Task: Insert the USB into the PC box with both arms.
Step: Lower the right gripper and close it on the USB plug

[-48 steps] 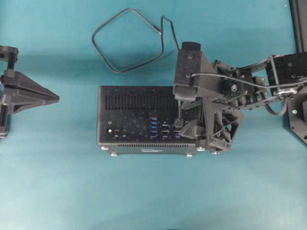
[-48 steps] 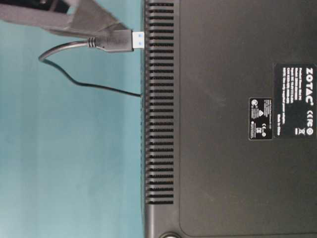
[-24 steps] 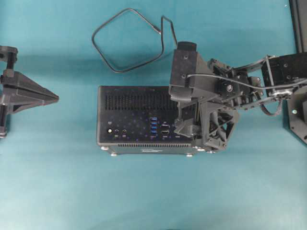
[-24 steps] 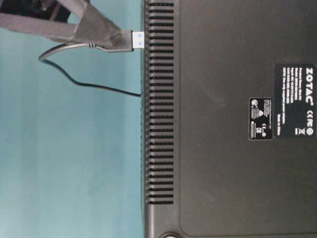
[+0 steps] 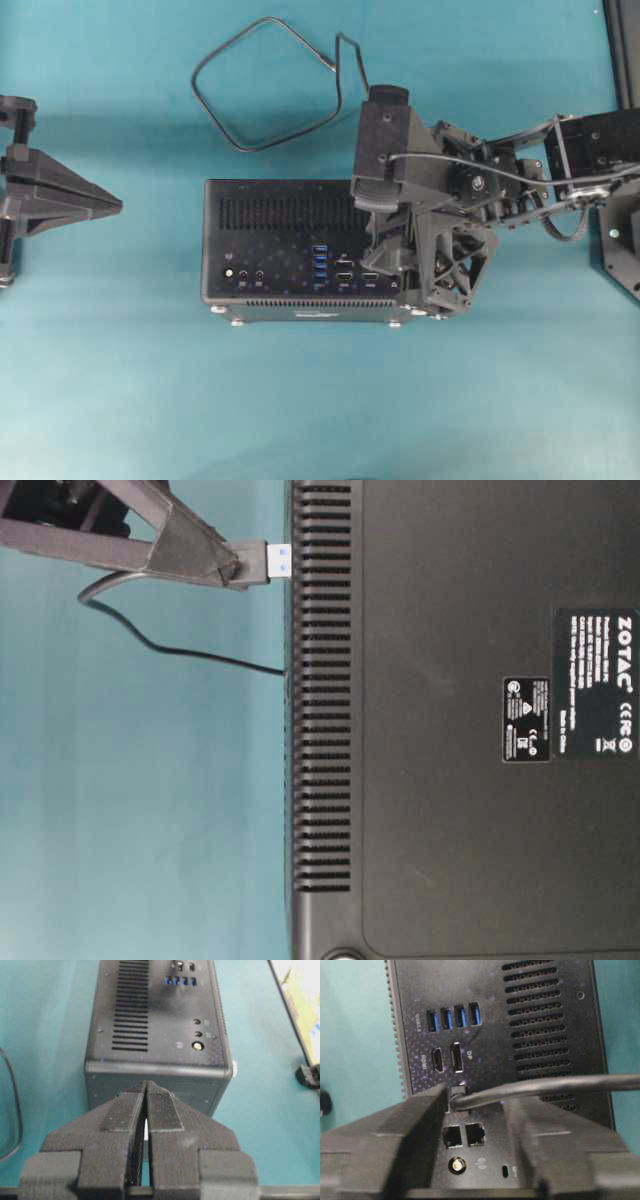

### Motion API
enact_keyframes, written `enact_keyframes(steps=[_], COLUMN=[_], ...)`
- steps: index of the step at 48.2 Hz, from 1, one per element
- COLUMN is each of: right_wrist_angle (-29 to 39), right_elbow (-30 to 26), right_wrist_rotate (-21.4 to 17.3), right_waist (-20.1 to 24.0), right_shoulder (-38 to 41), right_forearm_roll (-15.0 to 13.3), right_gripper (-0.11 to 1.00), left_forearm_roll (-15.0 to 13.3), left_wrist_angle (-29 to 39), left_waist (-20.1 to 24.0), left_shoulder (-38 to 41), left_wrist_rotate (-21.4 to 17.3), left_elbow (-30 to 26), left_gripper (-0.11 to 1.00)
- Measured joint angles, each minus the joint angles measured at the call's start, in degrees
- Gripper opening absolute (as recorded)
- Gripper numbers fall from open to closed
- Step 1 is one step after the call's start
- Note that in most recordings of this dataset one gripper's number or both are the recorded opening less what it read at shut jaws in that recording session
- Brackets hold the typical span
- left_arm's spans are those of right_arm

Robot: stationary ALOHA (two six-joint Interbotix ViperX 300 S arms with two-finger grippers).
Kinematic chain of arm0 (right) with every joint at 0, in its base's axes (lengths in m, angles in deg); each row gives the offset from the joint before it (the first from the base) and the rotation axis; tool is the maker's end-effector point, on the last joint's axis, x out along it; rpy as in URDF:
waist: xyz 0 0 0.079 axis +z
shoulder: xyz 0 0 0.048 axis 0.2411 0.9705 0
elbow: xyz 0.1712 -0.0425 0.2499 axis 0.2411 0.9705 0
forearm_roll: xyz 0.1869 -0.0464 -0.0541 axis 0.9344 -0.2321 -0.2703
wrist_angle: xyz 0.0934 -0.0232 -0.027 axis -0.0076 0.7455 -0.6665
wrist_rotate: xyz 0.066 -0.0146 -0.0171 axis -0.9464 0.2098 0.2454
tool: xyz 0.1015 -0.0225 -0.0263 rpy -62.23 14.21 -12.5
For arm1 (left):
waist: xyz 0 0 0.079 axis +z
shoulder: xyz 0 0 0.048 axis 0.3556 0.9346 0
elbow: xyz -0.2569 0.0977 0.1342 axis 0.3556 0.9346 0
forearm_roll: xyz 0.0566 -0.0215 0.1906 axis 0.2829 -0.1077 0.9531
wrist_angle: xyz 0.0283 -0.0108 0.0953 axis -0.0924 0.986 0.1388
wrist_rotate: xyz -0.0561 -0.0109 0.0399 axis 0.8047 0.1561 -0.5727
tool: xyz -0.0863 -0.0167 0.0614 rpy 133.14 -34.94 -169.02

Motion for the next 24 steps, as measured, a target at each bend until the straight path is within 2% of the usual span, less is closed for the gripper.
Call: enact_keyframes(steps=[10, 17, 24], right_wrist_angle=[0.00, -0.09, 0.09], right_elbow=[-0.18, -0.62, -0.97], right_wrist_rotate=[0.00, 0.09, 0.00], right_waist=[0.09, 0.35, 0.35], right_shoulder=[-0.09, 0.00, 0.00], right_forearm_roll=[0.09, 0.18, 0.09], right_gripper=[0.33, 0.19, 0.13], left_forearm_roll=[-0.09, 0.00, -0.09], left_wrist_angle=[0.00, 0.00, 0.00], left_waist=[0.00, 0.00, 0.00], left_shoulder=[0.00, 0.00, -0.09], left_wrist_rotate=[0.00, 0.00, 0.00], left_elbow=[-0.09, -0.09, 0.00], left_gripper=[0.00, 0.00, 0.00])
